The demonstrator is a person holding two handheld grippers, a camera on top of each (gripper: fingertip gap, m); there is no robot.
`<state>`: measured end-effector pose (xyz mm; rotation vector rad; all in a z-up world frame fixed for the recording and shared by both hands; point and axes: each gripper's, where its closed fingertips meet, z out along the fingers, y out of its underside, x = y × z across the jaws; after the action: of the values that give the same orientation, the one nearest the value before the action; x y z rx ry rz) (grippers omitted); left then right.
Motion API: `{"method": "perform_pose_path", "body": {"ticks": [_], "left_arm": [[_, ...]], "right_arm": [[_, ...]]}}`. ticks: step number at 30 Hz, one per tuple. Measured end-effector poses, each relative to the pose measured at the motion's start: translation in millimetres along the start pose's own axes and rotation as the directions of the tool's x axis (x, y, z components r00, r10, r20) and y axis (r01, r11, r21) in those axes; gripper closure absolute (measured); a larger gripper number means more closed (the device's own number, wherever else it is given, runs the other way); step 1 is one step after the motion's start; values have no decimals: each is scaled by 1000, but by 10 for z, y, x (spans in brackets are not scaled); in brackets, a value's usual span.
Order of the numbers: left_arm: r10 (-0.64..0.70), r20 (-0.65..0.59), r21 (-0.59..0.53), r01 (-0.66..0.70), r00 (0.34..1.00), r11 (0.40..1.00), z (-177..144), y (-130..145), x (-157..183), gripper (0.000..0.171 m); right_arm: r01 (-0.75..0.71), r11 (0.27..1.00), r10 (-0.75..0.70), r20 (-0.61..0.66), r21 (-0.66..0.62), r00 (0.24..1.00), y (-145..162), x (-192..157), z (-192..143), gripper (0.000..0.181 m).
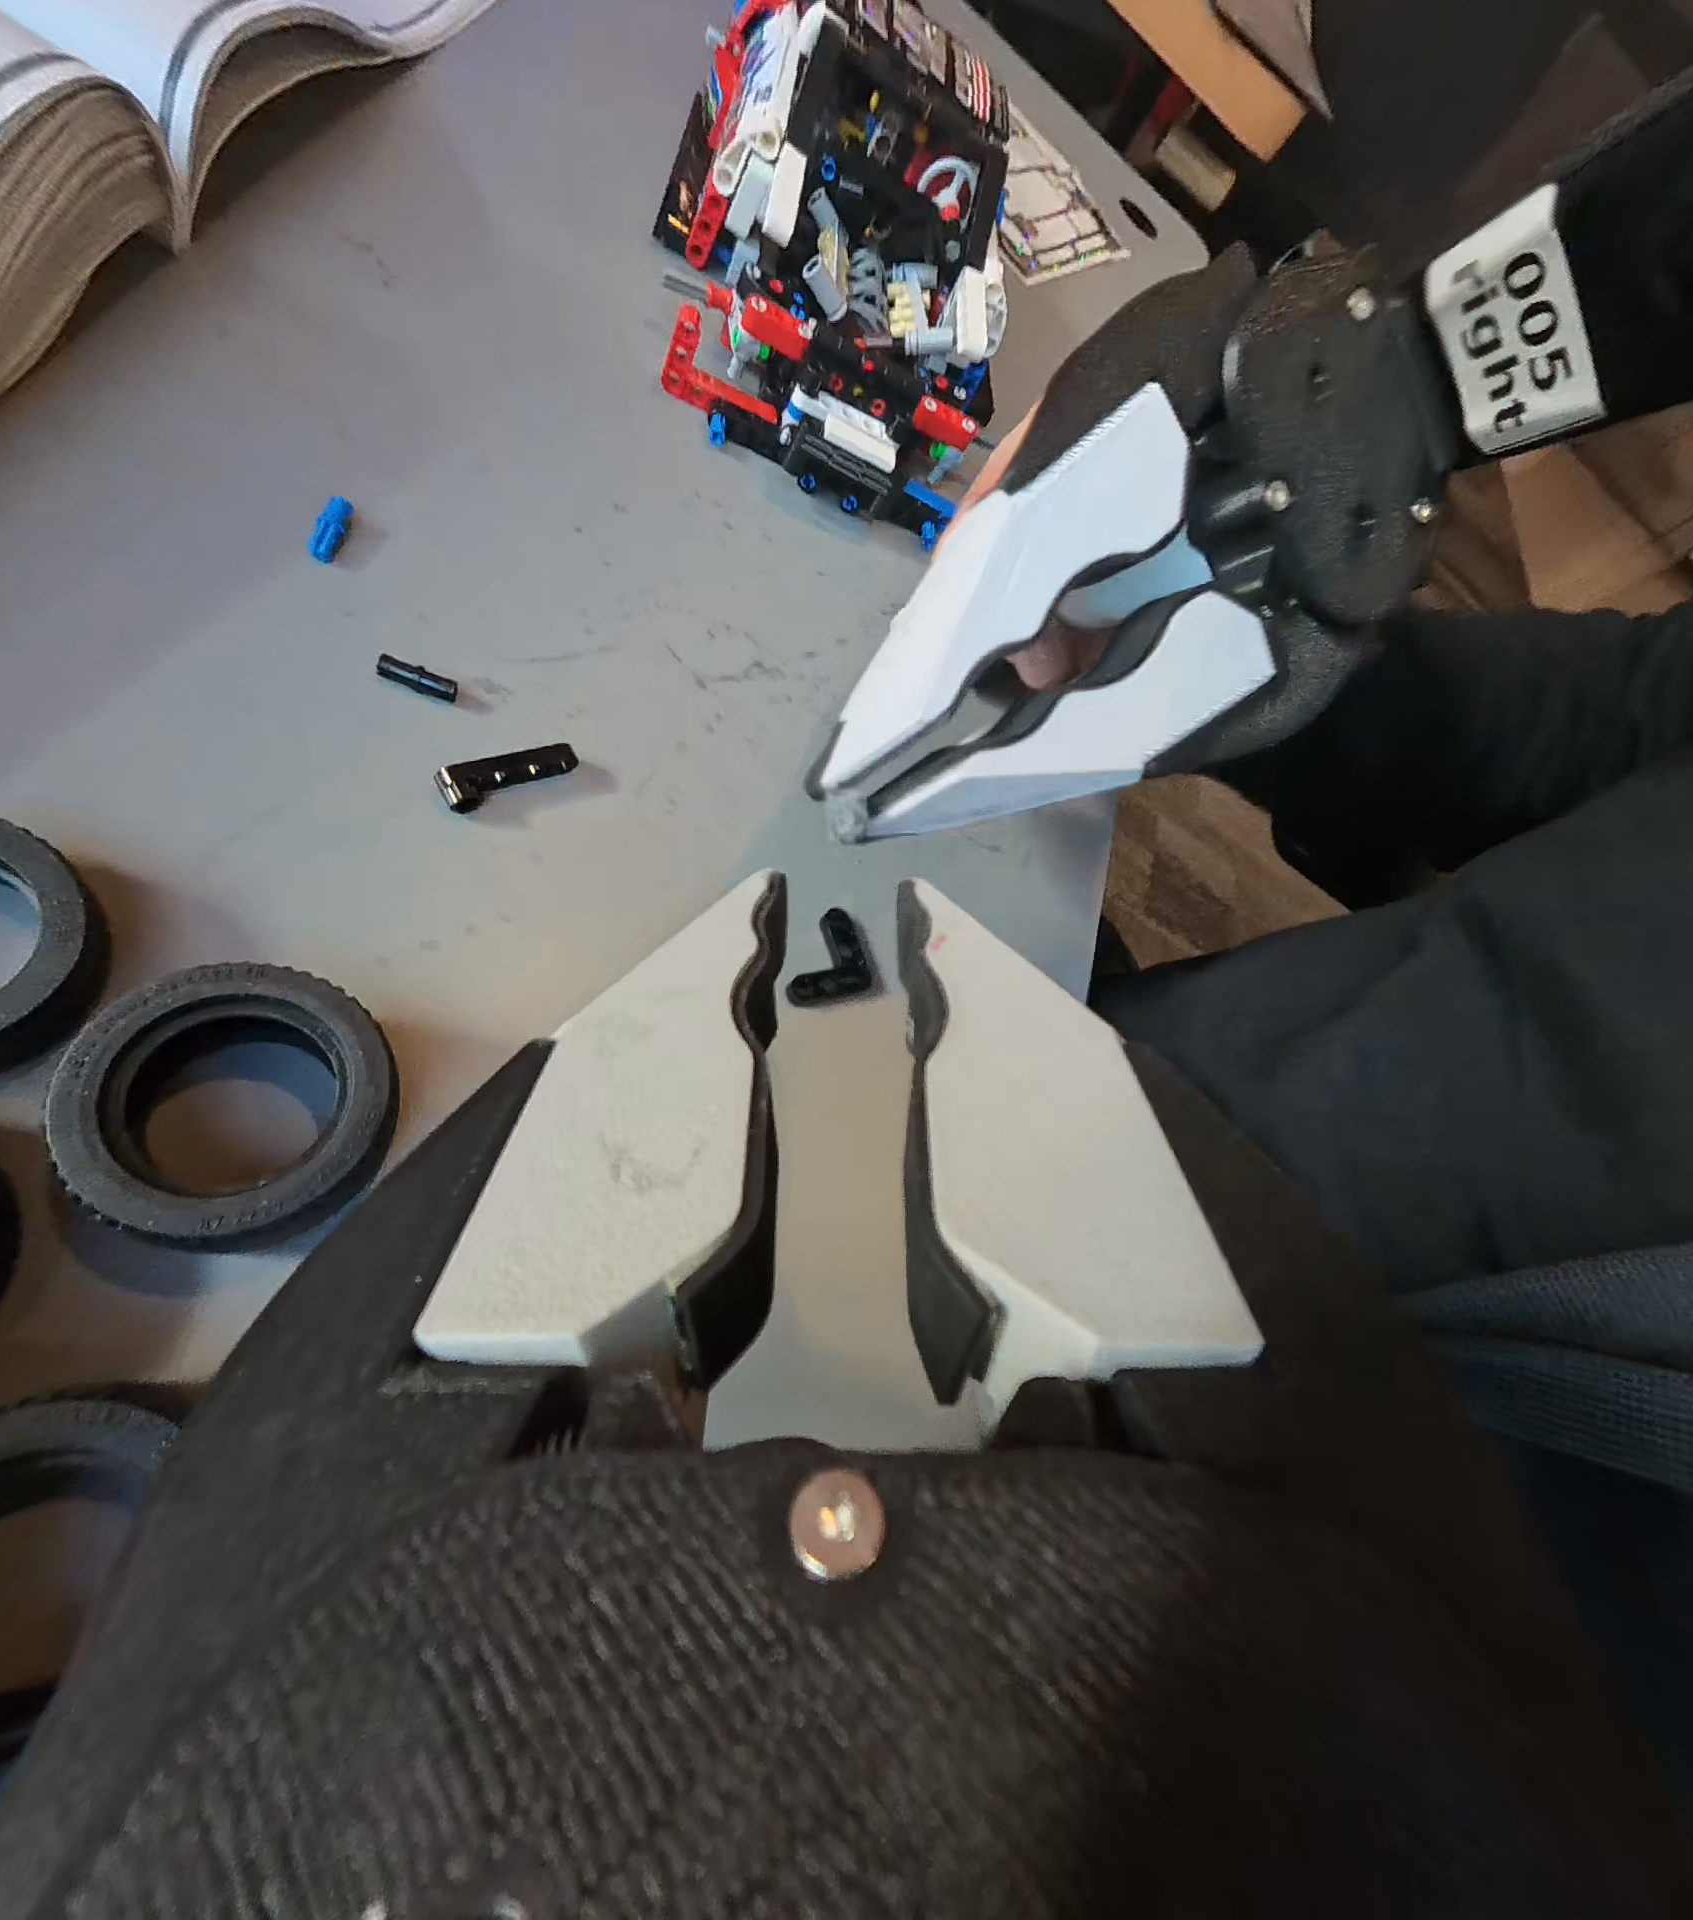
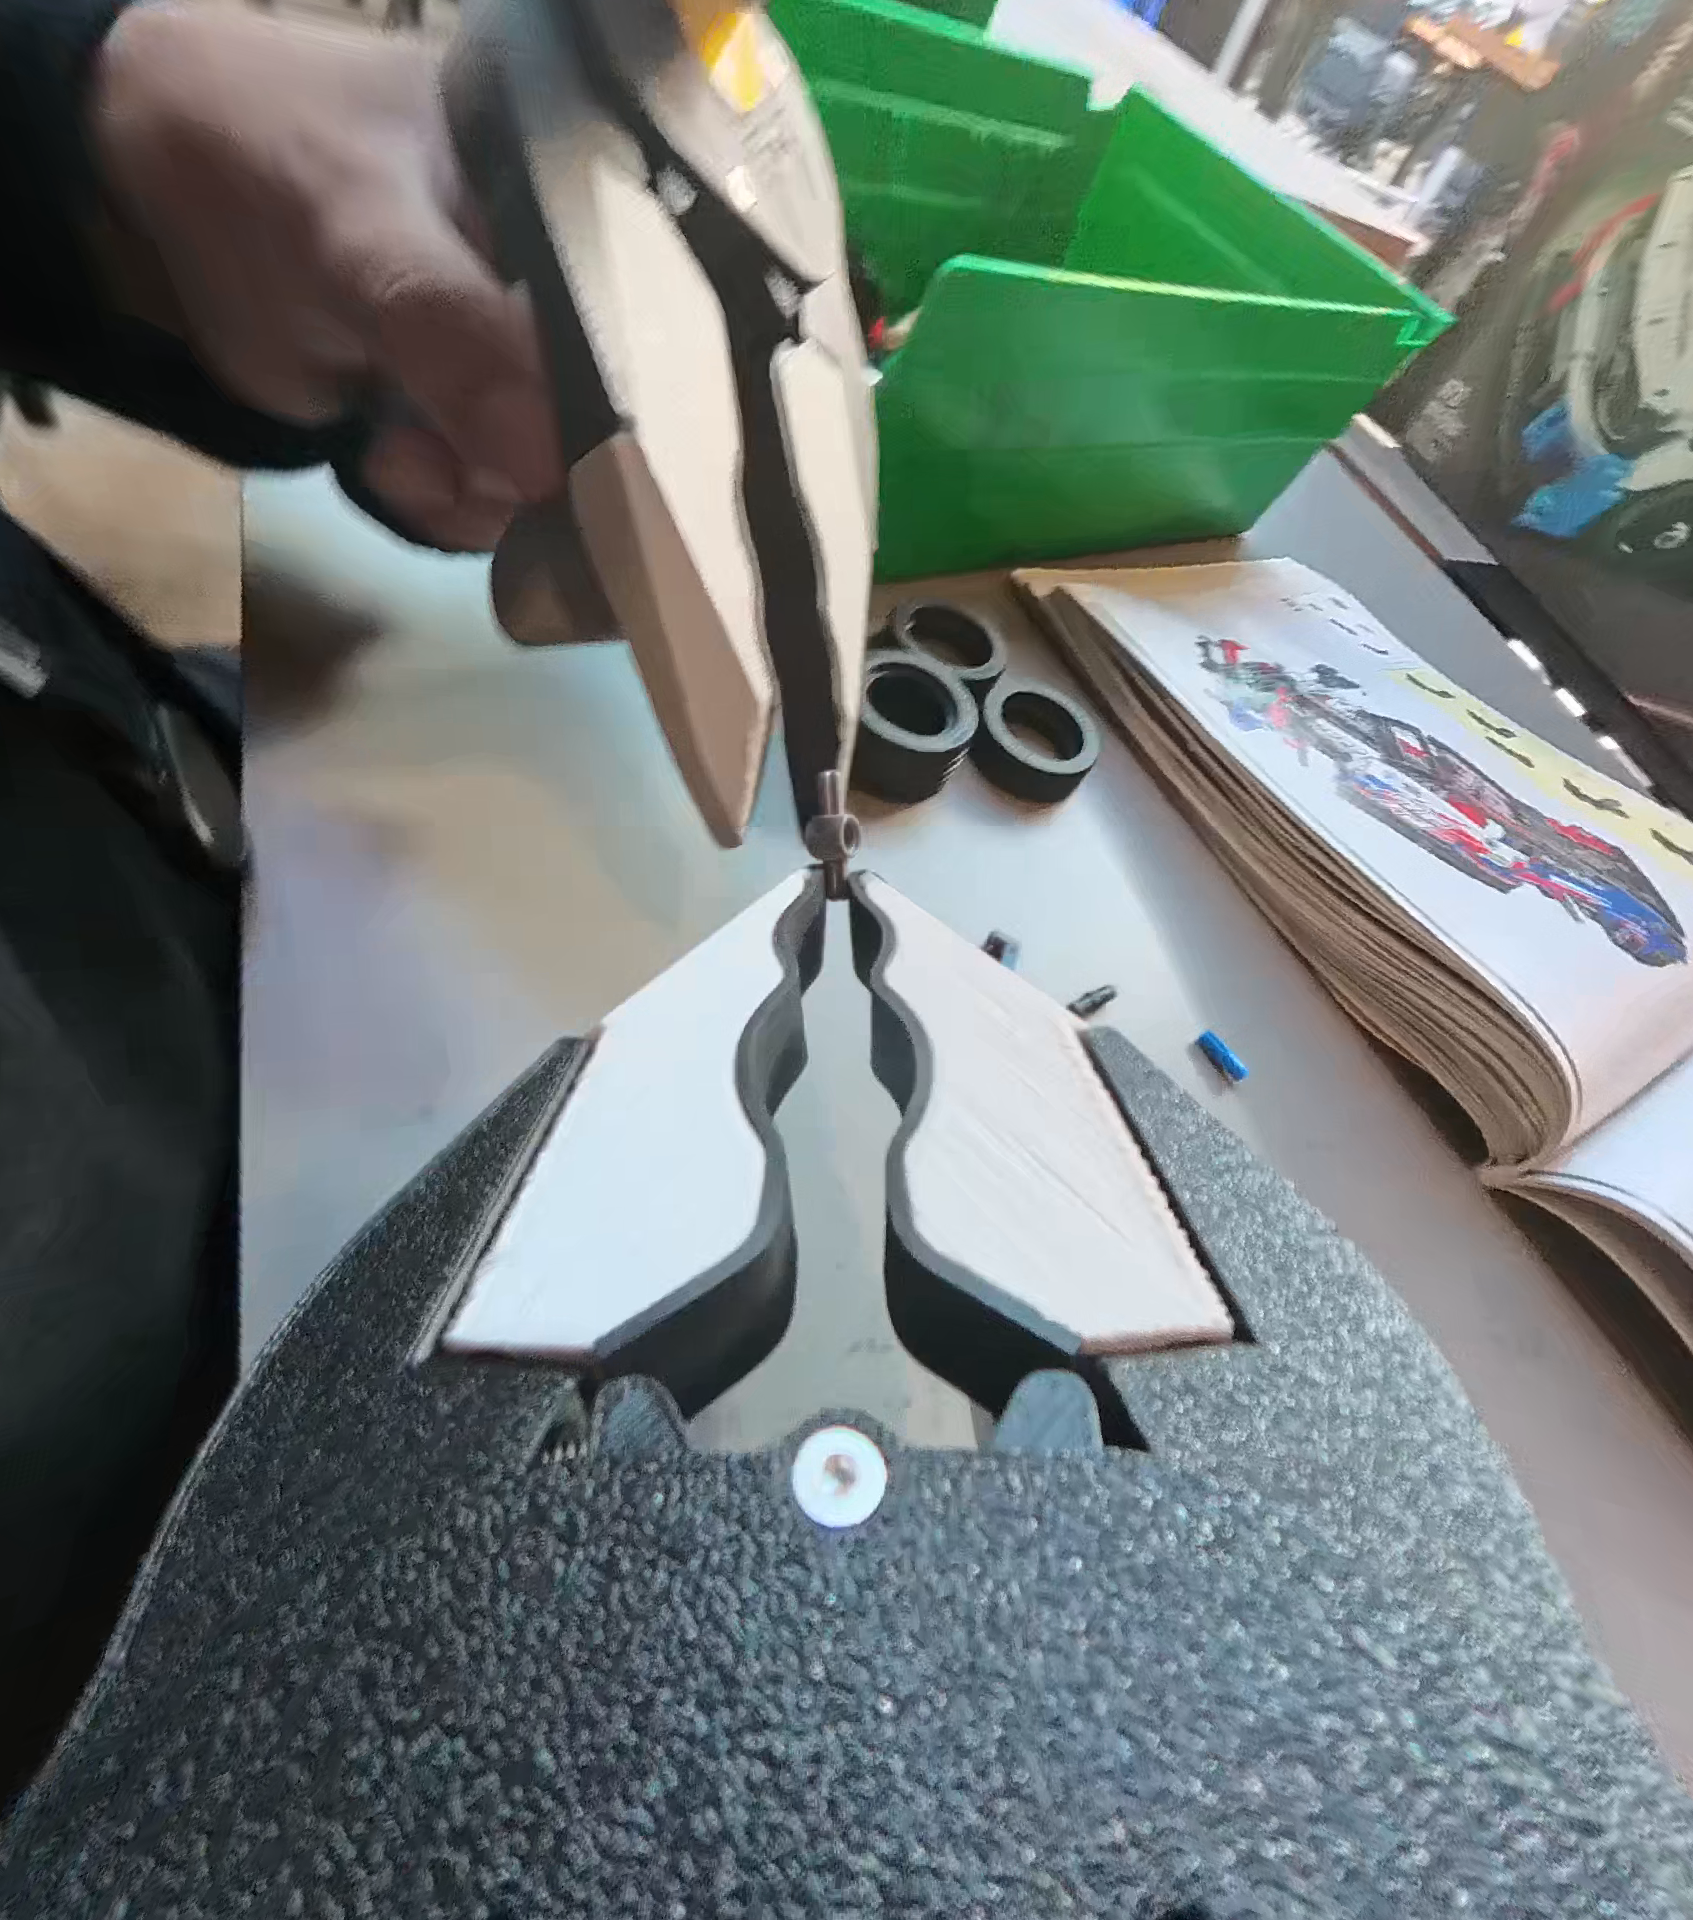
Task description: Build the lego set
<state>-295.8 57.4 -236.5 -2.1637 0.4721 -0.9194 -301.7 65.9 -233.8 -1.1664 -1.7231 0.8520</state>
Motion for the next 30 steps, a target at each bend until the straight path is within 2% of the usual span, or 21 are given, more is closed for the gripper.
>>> {"method": "perform_pose_path", "body": {"ticks": [8,13,18,22,26,30], "left_arm": [[42,42,178,-49,998,983,-28,-331,67,150],[29,70,268,-47,997,962,-133,-450,19,152],[-9,-38,303,20,999,953,-147,-506,111,153],[-15,0,317,14,1000,948,-195,-544,40,153],[-20,-15,313,24,1000,949,-199,-568,49,154],[-3,0,307,3,1000,952,-188,-584,46,165]], "right_arm": [[-191,967,203,-58,171,977,-263,233,-2,178],[-284,925,300,-26,252,954,-348,304,-39,178],[-334,895,341,27,296,940,-413,300,-53,178],[-360,881,361,55,309,931,-418,312,-78,178],[-340,893,345,37,295,938,-406,298,-66,178],[-307,910,312,25,278,950,-406,256,-38,178]]}}
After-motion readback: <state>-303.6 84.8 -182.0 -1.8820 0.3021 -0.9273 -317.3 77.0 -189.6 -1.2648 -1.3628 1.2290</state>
